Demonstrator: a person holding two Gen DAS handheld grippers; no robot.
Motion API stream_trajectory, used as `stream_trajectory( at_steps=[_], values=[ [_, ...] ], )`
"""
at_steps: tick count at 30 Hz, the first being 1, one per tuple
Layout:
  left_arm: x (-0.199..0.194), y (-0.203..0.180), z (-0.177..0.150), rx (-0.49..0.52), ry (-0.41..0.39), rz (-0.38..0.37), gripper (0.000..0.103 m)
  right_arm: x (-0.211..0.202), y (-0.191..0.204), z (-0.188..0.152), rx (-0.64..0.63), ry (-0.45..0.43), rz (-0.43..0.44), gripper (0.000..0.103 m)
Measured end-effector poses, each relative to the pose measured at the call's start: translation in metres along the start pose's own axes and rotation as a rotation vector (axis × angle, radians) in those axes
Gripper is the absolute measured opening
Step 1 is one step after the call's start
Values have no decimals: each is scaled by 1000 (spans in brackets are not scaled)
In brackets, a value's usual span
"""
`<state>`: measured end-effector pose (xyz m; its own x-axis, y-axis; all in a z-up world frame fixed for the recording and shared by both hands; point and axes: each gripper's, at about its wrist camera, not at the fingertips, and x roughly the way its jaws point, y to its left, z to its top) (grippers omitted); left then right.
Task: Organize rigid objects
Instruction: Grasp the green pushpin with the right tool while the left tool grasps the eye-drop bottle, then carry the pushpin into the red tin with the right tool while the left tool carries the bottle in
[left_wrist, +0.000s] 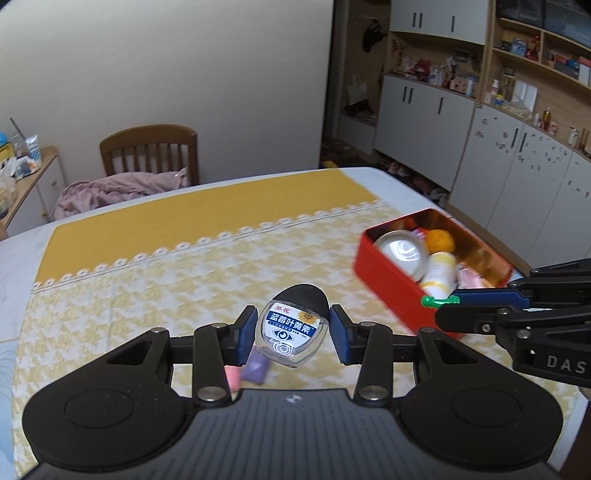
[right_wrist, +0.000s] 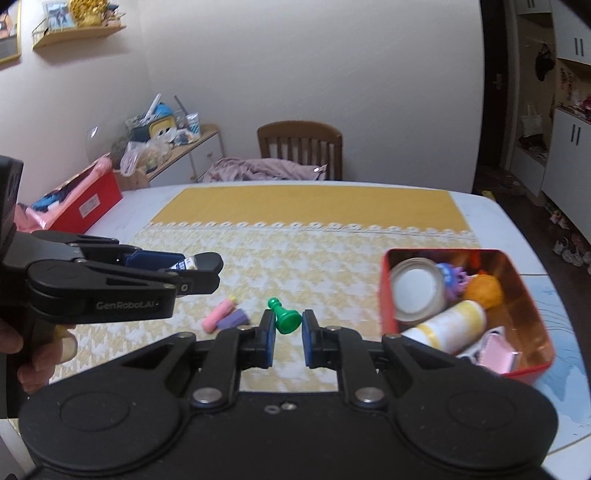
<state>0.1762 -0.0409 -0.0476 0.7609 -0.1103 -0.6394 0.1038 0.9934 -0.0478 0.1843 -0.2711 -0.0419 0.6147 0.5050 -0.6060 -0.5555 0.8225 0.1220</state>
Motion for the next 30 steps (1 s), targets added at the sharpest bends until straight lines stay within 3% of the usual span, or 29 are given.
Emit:
stream_trajectory(
  at_steps=[13, 30],
  values=[
    [10, -84, 18, 77, -10, -71, 41, -31, -70, -12, 43, -18, -46, 14],
    [75, -169, 28, 136, 76, -91, 41, -29, -168, -25, 56, 19, -102, 14]
  ],
)
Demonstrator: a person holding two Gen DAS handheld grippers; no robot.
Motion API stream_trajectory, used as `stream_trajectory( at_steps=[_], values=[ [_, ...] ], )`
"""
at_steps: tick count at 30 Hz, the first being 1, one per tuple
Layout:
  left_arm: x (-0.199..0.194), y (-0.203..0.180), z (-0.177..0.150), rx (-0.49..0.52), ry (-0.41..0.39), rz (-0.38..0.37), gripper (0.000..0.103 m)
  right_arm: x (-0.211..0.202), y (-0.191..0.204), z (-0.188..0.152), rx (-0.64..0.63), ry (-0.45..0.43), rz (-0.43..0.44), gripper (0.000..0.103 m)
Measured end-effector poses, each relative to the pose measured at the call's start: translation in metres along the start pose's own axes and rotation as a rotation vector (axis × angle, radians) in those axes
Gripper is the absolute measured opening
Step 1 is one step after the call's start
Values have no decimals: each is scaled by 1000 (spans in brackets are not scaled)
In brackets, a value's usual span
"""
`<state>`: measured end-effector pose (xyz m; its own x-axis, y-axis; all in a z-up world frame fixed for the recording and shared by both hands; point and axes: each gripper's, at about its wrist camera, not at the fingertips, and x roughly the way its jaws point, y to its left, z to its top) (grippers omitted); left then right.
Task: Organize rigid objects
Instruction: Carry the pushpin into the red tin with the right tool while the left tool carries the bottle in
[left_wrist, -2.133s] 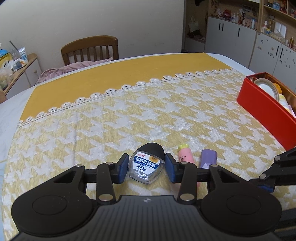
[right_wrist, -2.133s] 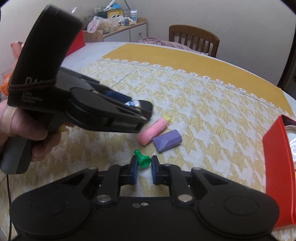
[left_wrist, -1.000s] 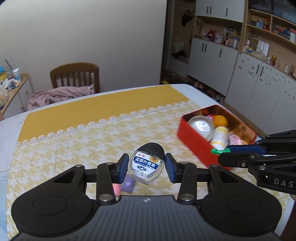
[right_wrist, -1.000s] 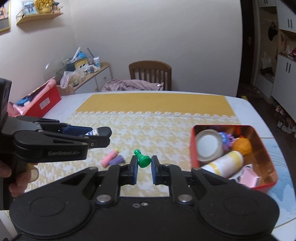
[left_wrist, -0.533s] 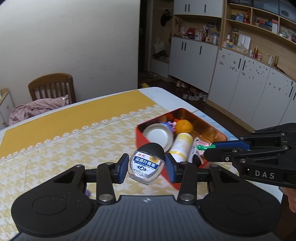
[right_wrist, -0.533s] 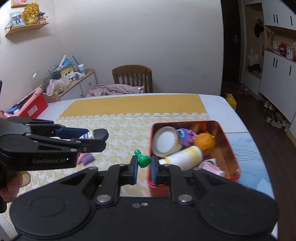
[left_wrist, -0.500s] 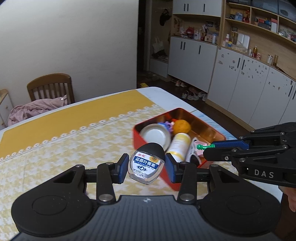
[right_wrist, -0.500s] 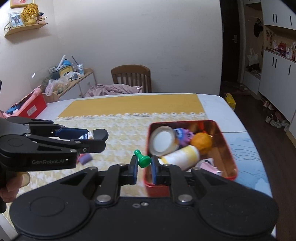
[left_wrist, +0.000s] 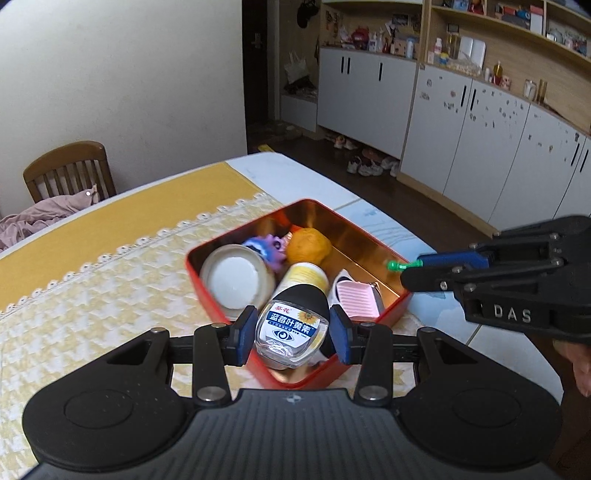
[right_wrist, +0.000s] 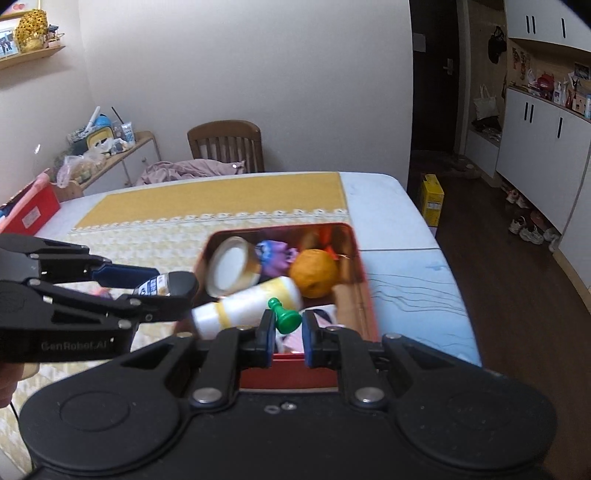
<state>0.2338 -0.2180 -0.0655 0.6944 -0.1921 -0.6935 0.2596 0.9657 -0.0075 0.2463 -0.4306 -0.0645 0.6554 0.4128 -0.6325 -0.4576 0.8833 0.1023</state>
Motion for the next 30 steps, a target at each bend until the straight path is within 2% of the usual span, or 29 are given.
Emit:
stream_trajectory(
  at_steps=[8, 19, 27, 30],
  values=[
    [37, -16, 5, 20, 48, 15, 41, 32, -23, 4, -42, 48, -10, 14],
    [70, -20, 8, 15, 102, 29, 41, 69, -26, 11, -119, 113, 26, 14],
    [80, -27, 13, 67, 86, 40, 42, 80, -34, 13, -122, 138, 42, 14],
    [83, -29, 14, 84, 86, 49, 42, 81, -37, 13, -123, 144, 45, 18]
  ],
)
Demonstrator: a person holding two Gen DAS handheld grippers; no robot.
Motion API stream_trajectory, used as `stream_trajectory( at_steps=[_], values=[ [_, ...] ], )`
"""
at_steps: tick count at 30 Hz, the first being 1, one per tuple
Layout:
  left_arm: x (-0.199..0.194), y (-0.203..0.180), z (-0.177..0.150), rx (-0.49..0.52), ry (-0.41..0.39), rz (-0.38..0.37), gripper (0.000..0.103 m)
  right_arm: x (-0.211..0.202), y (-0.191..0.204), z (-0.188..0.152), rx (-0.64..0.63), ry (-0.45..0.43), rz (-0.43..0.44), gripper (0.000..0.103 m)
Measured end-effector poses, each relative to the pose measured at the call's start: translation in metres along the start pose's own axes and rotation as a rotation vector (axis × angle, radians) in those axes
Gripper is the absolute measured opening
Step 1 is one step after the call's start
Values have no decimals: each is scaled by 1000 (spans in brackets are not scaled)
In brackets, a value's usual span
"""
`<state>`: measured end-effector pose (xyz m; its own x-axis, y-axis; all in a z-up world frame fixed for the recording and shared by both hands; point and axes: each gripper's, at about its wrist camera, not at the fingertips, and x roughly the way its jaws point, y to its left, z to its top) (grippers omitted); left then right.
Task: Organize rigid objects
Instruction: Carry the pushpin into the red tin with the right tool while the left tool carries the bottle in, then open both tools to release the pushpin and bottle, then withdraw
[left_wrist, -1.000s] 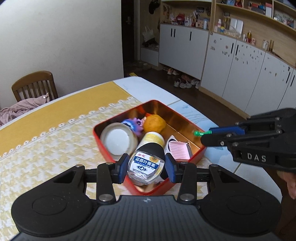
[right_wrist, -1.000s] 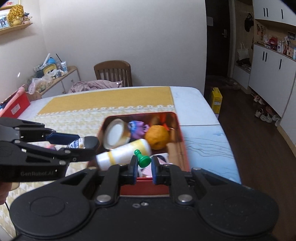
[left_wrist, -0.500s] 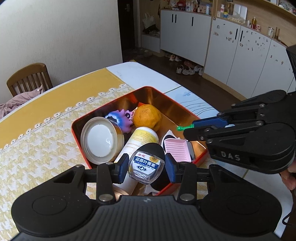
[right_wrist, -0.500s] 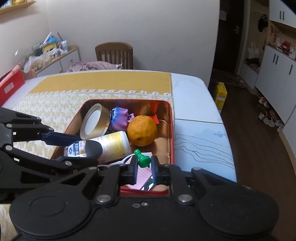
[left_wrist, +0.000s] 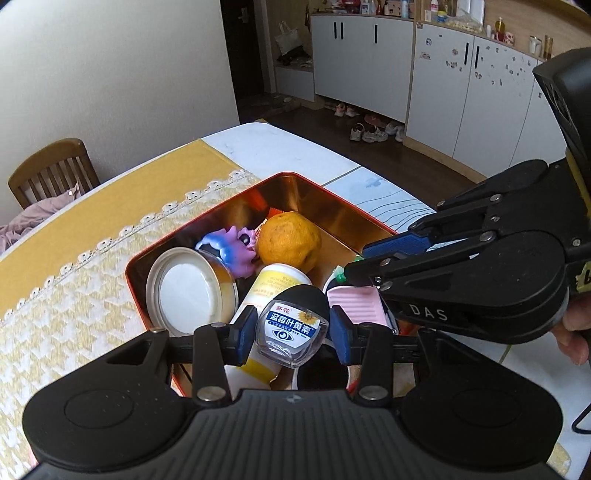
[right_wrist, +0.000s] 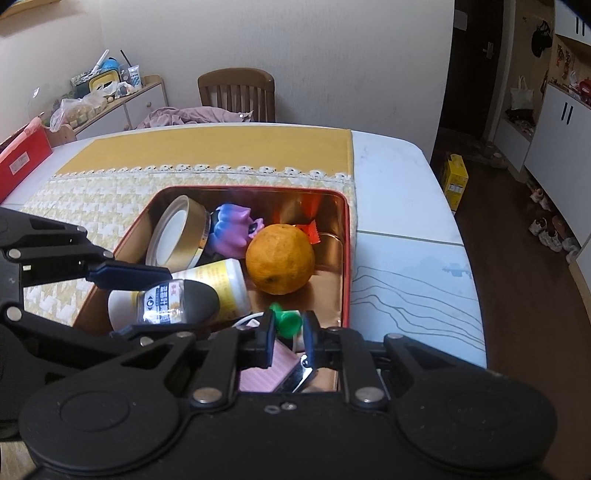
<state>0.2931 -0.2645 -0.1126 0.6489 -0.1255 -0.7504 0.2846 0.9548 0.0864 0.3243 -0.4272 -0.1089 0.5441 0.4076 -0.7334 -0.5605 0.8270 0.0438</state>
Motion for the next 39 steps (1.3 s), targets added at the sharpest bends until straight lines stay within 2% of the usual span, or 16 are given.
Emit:
stream_trajectory(
  at_steps=[7, 11, 22, 32, 39],
  values=[
    [2, -5, 0, 44, -3, 24, 43, -3, -3, -2, 7, 0, 15, 20],
    [3, -5, 0, 43, 1, 8, 53, -8, -4, -3, 20, -5, 26, 20],
    [-11, 4, -3, -31, -19, -14, 59, -26, -5, -5, 63, -33, 49, 23],
    [-43, 20, -4, -102, -72, -22, 60, -50, 5, -4, 89, -70, 73, 25],
    [-67, 36, -12, -161, -108, -22, 60, -66, 21, -6, 109, -91, 85, 37]
  ],
)
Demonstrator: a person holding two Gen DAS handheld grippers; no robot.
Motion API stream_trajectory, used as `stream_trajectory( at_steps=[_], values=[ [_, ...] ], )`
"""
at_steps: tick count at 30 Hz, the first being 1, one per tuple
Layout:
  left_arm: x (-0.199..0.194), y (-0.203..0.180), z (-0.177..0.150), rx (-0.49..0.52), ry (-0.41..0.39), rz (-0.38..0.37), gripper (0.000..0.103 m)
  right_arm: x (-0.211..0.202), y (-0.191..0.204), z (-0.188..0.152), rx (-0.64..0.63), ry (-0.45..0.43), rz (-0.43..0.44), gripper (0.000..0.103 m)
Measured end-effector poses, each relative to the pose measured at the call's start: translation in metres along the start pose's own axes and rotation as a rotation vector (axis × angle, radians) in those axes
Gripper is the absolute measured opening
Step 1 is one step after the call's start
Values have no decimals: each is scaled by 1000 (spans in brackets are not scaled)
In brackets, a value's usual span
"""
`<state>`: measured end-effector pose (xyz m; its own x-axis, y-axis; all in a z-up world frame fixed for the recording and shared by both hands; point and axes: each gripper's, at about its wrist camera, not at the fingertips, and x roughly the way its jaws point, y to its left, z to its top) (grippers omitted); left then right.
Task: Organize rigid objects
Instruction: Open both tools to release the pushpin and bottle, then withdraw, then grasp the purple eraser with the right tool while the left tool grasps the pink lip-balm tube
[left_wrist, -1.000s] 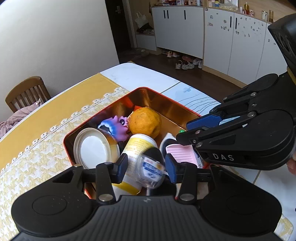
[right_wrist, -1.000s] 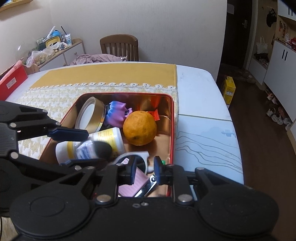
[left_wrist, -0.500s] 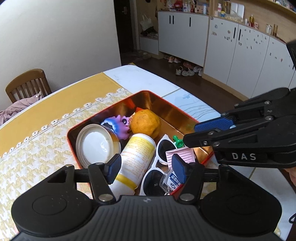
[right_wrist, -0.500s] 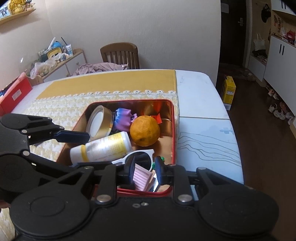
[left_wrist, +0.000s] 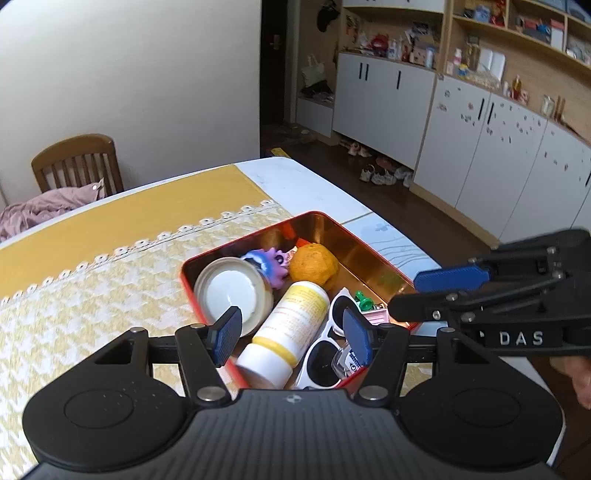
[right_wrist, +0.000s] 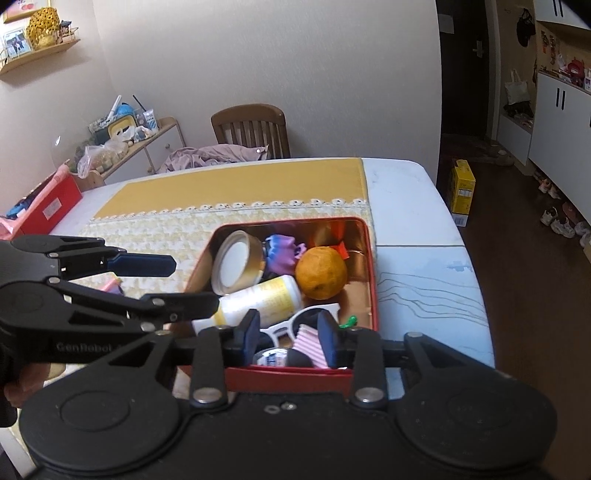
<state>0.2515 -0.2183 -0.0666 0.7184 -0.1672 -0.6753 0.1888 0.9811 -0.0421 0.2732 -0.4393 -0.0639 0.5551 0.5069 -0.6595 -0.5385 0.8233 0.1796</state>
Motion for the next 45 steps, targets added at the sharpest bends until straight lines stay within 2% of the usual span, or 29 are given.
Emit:
stream_trajectory(
  at_steps=[3, 7, 11, 13, 15, 18, 20, 26, 28, 34, 39, 45],
  values=[
    [-11, 8, -3, -14, -18, 8, 65, -3, 10, -2, 3, -5, 4, 42],
    [-25, 22, -8, -28, -37, 17, 65, -6, 24, -4, 6, -13, 0, 50],
    [-39, 40, -14, -44, -52, 26, 65, -6, 41, -6, 9, -11, -1, 52],
    [-46, 49, -20, -48, -55, 33, 65, -6, 51, -8, 5, -12, -1, 60],
    [-53, 60, -25, -53, -58, 40, 66, -5, 63, -9, -8, -15, 2, 63],
    [-63, 78, -34, -72, -65, 61, 75, -2, 83, -9, -29, -14, 7, 64],
    [-68, 90, -39, -88, -69, 86, 75, 1, 94, -9, -28, -9, 16, 65],
    [-81, 125, -53, -113, -63, 112, 76, 13, 127, -6, -32, -11, 28, 76],
    [-85, 138, -57, -123, -63, 122, 82, 18, 138, -5, -33, -13, 34, 81],
    [-86, 173, -68, -160, -42, 135, 82, 33, 175, -6, -76, -29, 71, 103],
    [-82, 201, -78, -188, -20, 143, 82, 52, 203, -5, -119, -10, 94, 103],
    [-66, 233, -88, -218, 18, 166, 82, 79, 232, -7, -202, 23, 78, 103]
  ],
)
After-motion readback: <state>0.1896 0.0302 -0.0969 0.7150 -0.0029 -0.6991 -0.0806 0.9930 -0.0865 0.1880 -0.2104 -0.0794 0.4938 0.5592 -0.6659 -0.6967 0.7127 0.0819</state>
